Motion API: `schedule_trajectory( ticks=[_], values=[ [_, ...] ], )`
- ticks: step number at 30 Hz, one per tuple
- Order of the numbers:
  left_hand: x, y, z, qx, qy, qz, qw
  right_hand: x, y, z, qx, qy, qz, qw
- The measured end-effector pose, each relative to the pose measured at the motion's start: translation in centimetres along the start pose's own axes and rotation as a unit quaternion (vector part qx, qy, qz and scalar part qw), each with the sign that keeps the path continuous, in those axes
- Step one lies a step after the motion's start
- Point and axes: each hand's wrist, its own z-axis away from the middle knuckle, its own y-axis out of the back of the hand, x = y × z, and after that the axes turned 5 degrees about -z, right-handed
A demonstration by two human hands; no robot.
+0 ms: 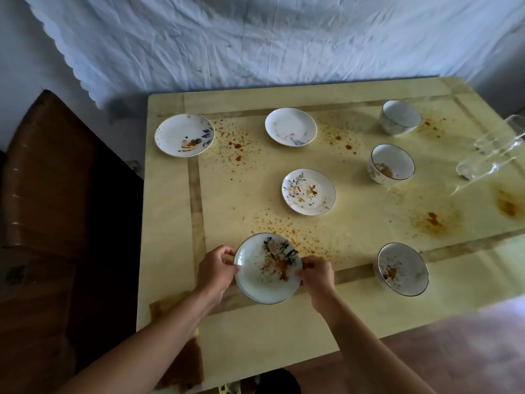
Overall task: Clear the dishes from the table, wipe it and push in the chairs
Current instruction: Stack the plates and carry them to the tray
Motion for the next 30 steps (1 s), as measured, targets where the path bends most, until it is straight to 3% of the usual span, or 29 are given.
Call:
schedule_trajectory(
  ticks=[7, 12, 21, 30],
  values=[
    [9.7, -1.9, -3.9, -0.02, -0.039, 0.067, 0.997, -7.1, 4.4, -4.1, 0.019, 0.055, -0.078, 0.995],
    [14.5, -5.0, -7.0, -0.011, -0.04, 0.072, 0.997, -10.2, 6.1, -9.3, 0.048, 0.069, -0.073, 0.994],
    [17.1, -10.3, -11.7, 0.023, 0.015, 0.053, 0.998, -11.9, 6.6, -16.6, 0.06, 0.058, 0.003, 0.997],
    [17.1, -11.7, -13.3, 0.053, 0.011, 0.016, 0.998, -12.1, 6.0, -19.0, 0.062, 0.049, 0.018, 0.997]
  ],
)
